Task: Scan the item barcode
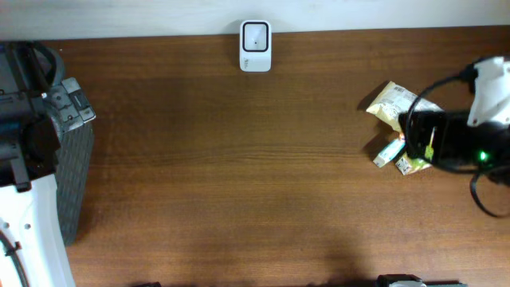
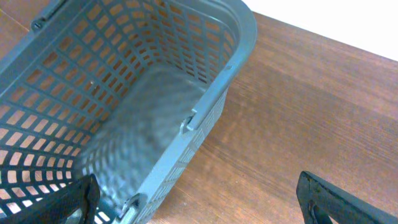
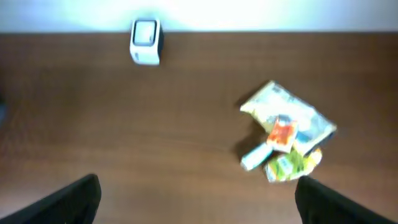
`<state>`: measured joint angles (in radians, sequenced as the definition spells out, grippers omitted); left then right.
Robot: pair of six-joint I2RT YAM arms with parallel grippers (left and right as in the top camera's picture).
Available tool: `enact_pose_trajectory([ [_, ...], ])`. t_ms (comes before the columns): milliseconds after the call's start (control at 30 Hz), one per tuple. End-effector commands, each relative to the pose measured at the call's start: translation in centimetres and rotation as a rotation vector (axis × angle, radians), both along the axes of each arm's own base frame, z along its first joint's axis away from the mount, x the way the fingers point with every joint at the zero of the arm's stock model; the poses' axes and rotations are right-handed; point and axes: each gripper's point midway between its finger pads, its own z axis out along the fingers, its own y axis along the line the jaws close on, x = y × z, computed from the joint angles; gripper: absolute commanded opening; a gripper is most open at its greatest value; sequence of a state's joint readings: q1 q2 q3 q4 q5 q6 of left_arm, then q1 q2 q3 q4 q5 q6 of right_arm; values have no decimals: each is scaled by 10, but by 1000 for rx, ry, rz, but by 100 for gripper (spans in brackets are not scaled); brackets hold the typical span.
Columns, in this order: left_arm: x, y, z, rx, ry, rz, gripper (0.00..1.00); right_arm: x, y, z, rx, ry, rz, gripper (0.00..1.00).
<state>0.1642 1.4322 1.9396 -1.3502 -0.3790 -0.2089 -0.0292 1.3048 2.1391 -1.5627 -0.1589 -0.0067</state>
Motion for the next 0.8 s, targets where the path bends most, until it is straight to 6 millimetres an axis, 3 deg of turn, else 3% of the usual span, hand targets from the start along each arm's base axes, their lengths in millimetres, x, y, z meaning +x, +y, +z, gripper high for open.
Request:
enact_pose_trajectory([
  [0, -2, 3, 4, 10, -9, 10, 99, 10, -2, 1, -15, -69, -11, 99],
  [67, -2, 3, 4, 10, -9, 10, 99, 22, -5, -4, -31, -182, -19, 99],
  [200, -2, 3, 4, 10, -9, 10, 99, 23, -4, -38, -32, -397, -20, 99],
  [333, -2, 3, 4, 10, -9, 10, 99, 15, 2, -109, -22, -601, 6, 99],
  [433, -2, 3, 4, 10, -9, 10, 99, -3, 5, -169, -21, -816, 6, 99],
  [500, -2, 3, 4, 10, -9, 10, 99, -8, 6, -207, -21, -828, -5, 99],
  [600, -2, 3, 4, 10, -9, 10, 99, -8, 1, -227, -32, -816, -35, 99],
  [700, -2, 3, 4, 10, -9, 10, 99, -8, -1, -272, -45, -648, -34, 99],
  [767, -2, 3, 4, 10, -9, 10, 99, -8, -3, -272, -50, -652, -47, 99],
])
